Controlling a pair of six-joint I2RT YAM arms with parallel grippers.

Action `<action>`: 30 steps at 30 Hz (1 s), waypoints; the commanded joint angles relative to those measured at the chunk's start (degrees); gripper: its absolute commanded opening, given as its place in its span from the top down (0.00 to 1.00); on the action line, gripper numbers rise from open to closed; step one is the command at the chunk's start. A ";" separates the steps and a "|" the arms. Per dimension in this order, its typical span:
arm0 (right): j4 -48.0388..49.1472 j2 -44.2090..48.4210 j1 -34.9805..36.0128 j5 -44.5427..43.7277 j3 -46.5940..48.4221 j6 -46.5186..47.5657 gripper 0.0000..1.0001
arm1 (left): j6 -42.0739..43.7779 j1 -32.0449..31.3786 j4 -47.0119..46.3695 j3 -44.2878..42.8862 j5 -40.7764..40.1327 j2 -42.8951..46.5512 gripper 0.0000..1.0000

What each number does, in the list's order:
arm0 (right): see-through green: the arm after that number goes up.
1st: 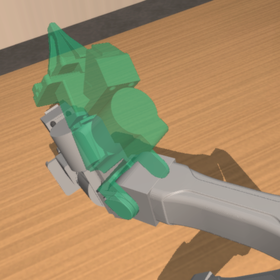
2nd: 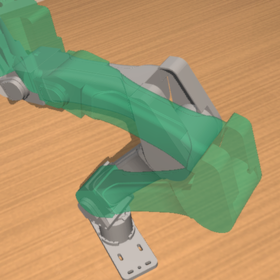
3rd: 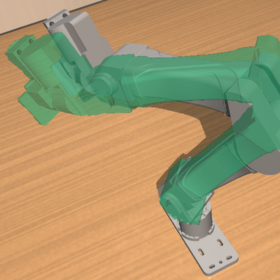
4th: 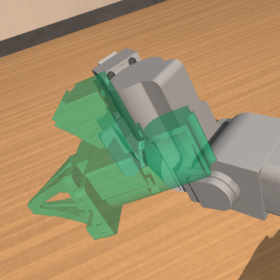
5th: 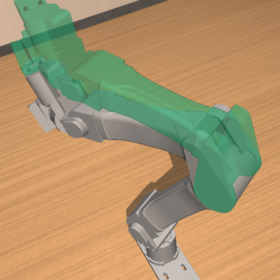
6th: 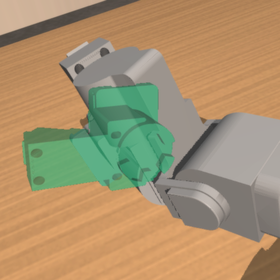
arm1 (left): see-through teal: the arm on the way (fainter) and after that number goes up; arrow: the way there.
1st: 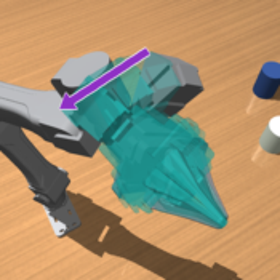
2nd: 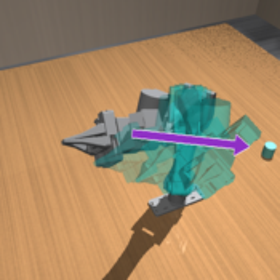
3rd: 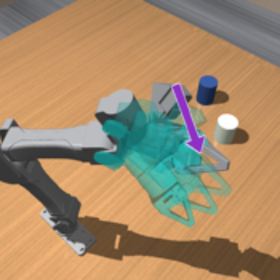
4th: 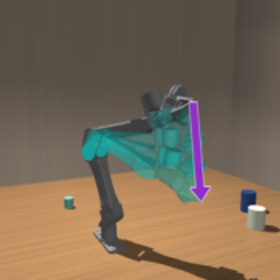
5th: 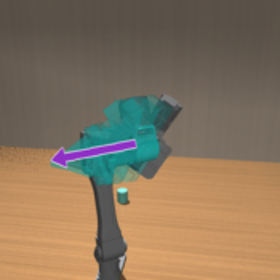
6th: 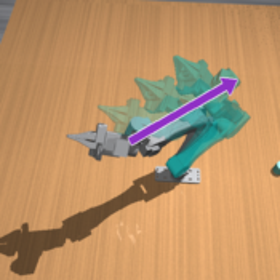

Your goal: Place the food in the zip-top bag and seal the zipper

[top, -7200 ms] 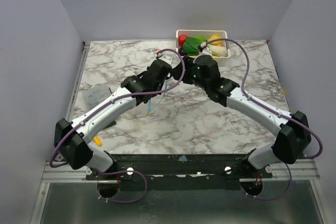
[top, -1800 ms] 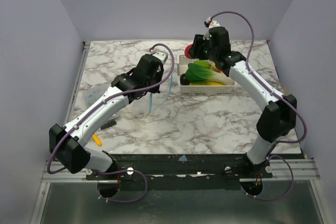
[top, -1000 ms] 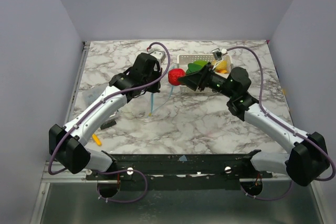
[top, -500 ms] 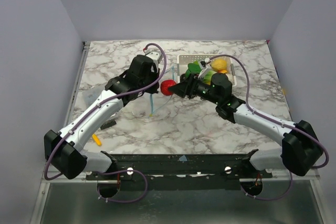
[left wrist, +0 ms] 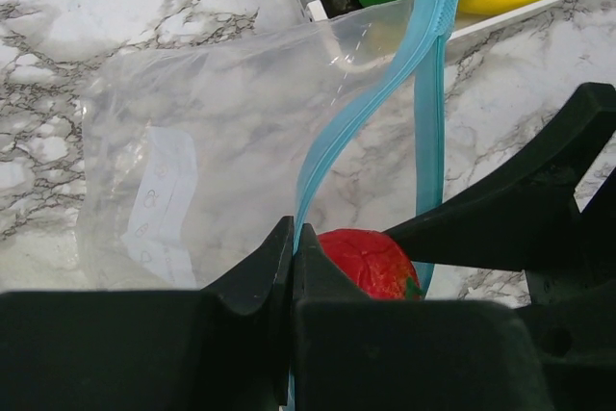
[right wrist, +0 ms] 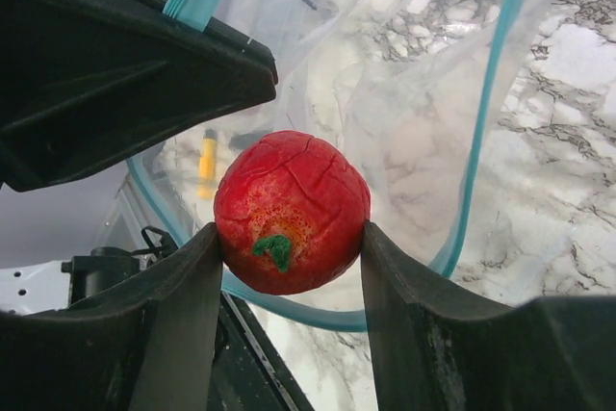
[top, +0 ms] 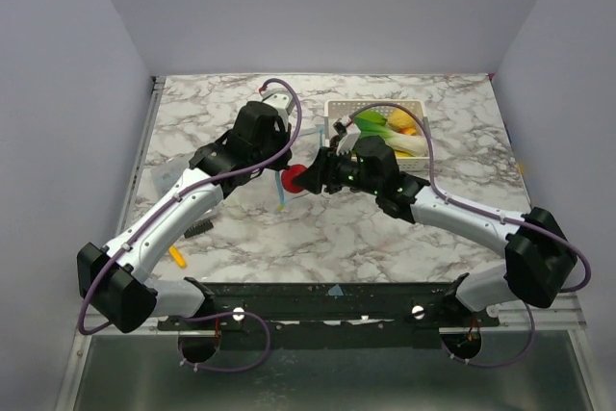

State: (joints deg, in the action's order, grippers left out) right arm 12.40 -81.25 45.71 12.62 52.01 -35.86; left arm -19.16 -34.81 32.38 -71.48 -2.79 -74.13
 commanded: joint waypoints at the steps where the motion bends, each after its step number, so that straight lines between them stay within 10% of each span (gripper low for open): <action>1: -4.46 -1.60 0.93 -2.20 3.33 3.90 0.40 | -0.62 0.44 -1.59 0.65 -0.04 1.70 1.00; 10: -7.02 -2.01 0.96 -1.30 6.16 4.45 0.18 | -0.40 0.40 -1.46 0.64 -0.64 1.75 1.00; 30: -22.22 11.36 0.87 -23.13 13.16 7.36 0.29 | 3.50 0.44 -9.01 5.59 -7.66 16.16 1.00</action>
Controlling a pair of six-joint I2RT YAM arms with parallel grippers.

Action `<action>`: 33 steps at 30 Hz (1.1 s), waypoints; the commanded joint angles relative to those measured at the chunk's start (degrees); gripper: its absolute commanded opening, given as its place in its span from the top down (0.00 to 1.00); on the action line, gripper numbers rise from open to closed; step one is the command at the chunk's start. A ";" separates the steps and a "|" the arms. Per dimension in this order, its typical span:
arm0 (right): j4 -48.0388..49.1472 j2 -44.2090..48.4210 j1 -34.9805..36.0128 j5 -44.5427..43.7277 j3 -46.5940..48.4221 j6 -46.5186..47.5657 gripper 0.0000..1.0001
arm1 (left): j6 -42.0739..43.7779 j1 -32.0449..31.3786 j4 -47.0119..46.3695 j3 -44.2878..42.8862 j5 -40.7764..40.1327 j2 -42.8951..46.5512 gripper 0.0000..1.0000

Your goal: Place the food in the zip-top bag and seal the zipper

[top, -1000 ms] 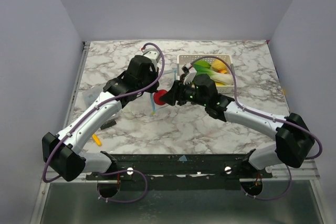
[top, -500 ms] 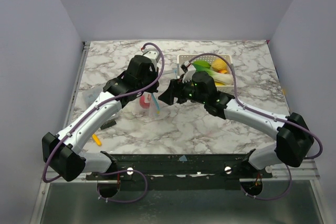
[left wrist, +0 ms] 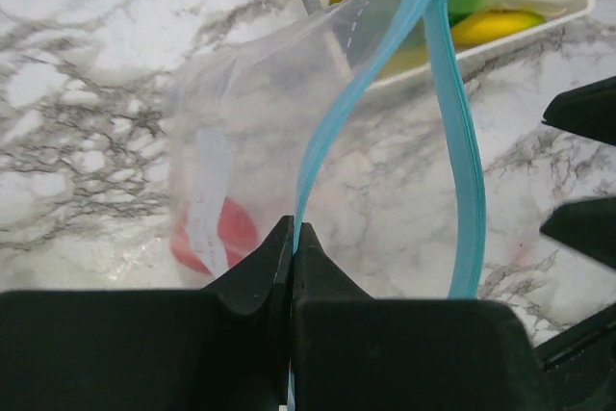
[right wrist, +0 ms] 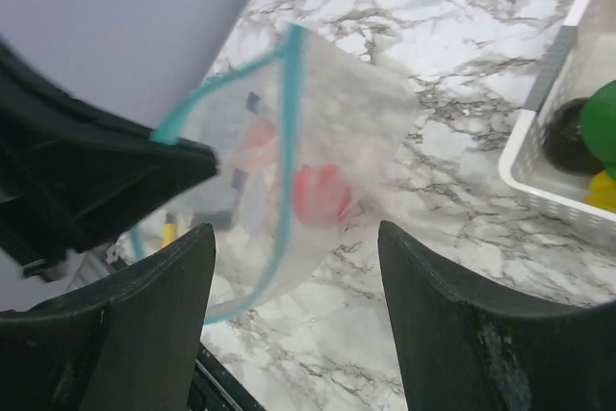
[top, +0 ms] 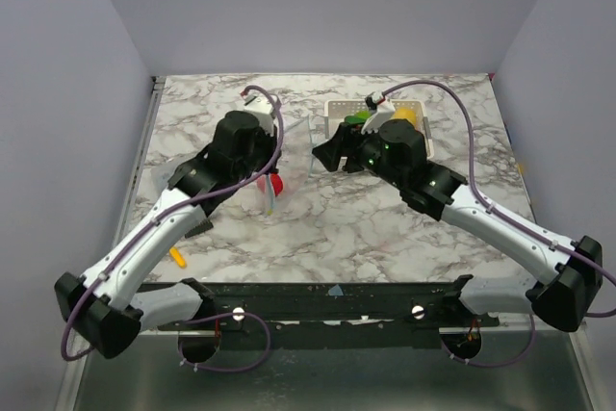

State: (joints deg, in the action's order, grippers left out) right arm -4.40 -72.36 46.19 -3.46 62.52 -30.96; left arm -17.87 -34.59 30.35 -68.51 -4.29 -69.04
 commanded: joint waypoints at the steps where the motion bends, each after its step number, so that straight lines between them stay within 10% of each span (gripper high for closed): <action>1: -6.33 3.00 0.37 -7.83 3.35 2.83 0.29 | 1.49 0.20 -7.29 3.14 -7.17 13.71 1.00; 19: -15.42 3.23 -2.47 -28.10 5.58 1.60 0.25 | -2.79 1.37 10.28 -6.53 -6.45 0.07 1.00; 33: -17.90 -15.66 -24.97 -15.17 16.35 -1.92 0.26 | -5.18 1.44 11.57 -10.34 -6.27 4.27 1.00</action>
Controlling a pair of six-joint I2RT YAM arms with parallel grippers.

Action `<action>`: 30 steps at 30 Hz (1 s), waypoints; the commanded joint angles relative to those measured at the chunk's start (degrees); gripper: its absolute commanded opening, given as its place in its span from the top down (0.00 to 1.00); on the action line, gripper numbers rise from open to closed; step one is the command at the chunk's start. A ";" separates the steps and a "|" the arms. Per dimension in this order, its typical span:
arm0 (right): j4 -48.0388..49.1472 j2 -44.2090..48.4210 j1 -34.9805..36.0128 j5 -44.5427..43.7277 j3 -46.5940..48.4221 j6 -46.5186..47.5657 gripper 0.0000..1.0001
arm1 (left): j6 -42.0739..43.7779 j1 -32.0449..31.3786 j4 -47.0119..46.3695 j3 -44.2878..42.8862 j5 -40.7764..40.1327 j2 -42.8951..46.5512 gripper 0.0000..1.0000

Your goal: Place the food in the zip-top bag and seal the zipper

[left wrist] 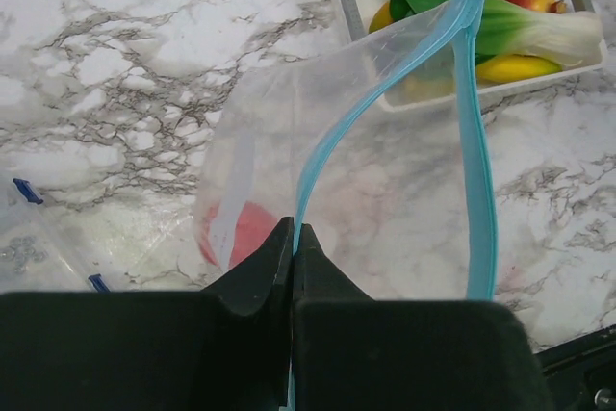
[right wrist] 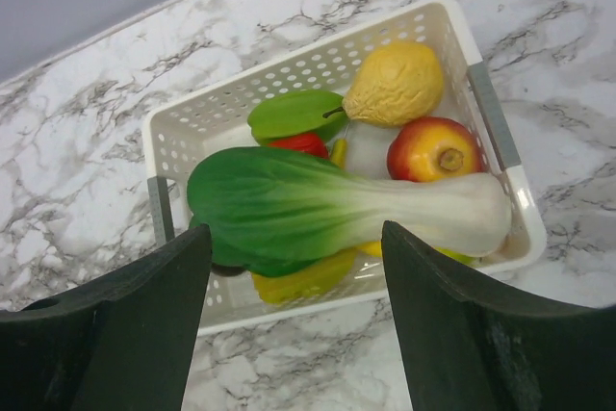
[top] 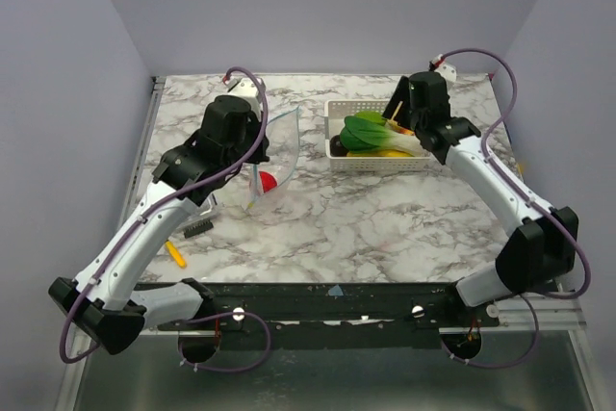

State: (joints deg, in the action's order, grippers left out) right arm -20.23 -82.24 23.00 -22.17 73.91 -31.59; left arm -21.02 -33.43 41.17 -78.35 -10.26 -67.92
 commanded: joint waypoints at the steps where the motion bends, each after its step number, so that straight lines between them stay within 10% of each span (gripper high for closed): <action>1: -2.45 -7.91 -2.02 3.52 6.52 -1.30 0.26 | -2.66 0.27 -0.10 0.77 -0.45 3.71 1.00; 30: -2.40 -35.57 -6.73 -5.99 22.84 13.25 0.18 | 1.46 0.24 1.05 0.89 1.10 -8.99 1.00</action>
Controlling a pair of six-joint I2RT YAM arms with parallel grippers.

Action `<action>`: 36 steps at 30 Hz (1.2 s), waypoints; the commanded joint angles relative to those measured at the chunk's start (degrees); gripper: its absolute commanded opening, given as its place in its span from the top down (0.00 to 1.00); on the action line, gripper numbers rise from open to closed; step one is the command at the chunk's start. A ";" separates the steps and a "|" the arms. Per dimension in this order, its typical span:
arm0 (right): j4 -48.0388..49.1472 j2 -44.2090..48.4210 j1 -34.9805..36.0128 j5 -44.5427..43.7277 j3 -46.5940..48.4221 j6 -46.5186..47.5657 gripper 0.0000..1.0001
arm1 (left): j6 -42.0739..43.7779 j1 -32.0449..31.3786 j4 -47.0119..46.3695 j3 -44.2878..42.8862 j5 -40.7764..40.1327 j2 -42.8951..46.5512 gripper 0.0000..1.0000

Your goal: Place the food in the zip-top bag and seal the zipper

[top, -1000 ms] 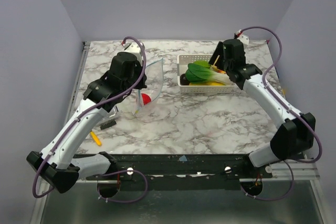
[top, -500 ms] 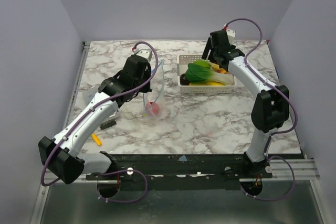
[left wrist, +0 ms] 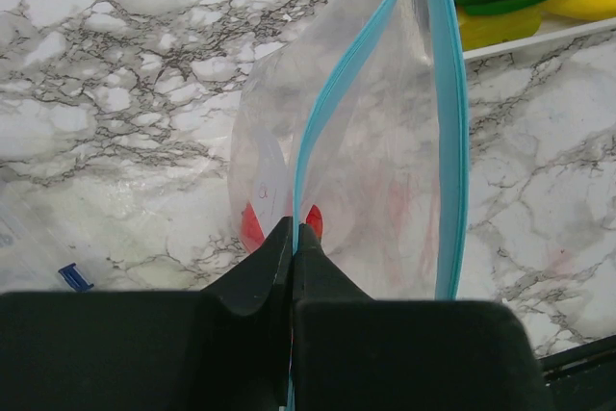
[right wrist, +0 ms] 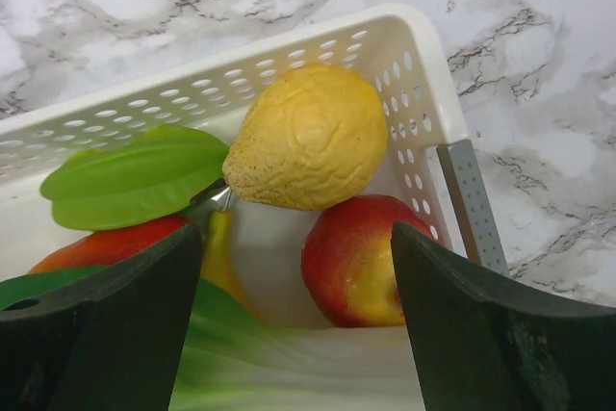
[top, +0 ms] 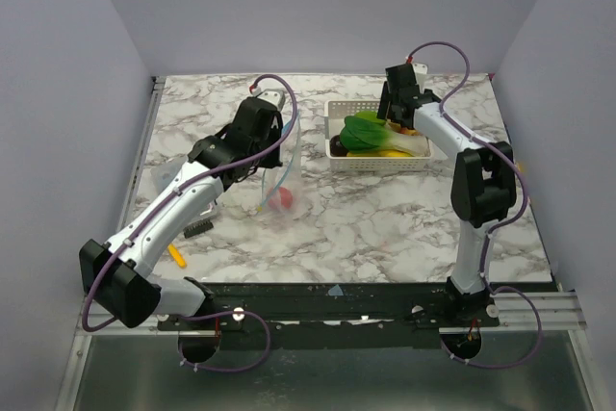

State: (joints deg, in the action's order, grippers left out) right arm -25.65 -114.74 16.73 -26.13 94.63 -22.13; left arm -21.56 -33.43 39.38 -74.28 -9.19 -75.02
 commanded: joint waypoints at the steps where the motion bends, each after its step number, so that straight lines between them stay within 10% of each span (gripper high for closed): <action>1: 3.52 -3.66 -0.47 -2.98 2.34 4.74 0.18 | 2.90 0.21 1.93 -2.53 -0.09 -1.64 1.00; 25: 9.40 -13.48 -2.21 -3.51 4.98 4.36 0.10 | 5.30 0.29 -5.18 5.19 2.53 1.42 1.00; 36: 10.44 -10.47 -2.18 -2.79 5.47 5.77 0.48 | 4.43 0.25 -5.31 5.35 4.24 2.64 1.00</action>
State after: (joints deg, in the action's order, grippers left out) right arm -17.12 -127.15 14.87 -29.08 99.04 -16.86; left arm -16.45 -33.43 34.76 -68.88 -7.64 -74.41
